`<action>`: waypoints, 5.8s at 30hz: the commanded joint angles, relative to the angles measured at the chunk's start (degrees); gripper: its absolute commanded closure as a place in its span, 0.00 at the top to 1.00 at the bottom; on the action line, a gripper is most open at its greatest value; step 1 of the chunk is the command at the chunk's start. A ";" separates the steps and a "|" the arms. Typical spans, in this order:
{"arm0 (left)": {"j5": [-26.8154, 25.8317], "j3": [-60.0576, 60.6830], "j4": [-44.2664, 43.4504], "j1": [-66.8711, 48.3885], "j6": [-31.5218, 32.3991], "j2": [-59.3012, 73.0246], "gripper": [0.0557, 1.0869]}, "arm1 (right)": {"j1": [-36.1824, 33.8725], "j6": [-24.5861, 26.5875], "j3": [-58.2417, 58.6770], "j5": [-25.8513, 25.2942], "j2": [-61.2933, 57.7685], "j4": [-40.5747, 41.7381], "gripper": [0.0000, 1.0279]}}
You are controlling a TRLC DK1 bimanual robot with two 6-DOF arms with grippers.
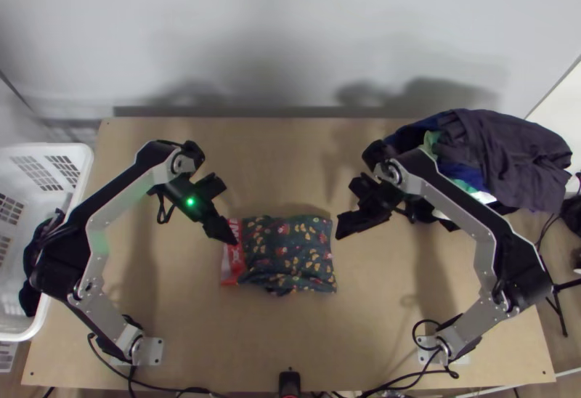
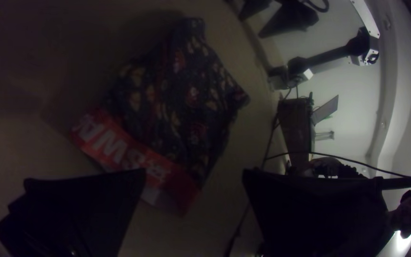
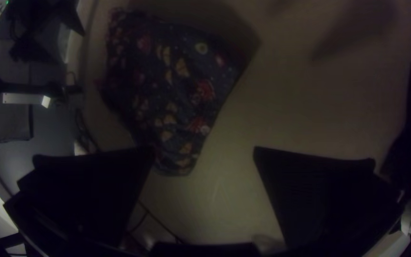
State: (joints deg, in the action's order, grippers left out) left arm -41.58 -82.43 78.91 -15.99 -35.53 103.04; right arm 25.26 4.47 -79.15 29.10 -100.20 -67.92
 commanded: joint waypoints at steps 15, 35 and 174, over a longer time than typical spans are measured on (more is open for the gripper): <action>14.51 -4.40 -15.63 -1.59 0.37 5.06 0.95 | 8.76 7.75 -13.04 0.34 -11.68 -0.02 0.93; 10.82 -13.72 -4.73 -10.20 0.20 4.45 0.95 | 8.67 16.54 -24.73 -2.56 -22.58 -0.02 0.93; 10.03 11.51 -2.01 6.32 -9.82 -22.45 0.95 | 19.48 12.49 -39.15 18.53 -31.72 -25.33 0.89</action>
State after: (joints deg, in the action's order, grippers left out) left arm -31.44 -70.15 77.03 -8.32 -45.28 79.61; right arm 43.66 11.49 -127.31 47.40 -132.42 -86.89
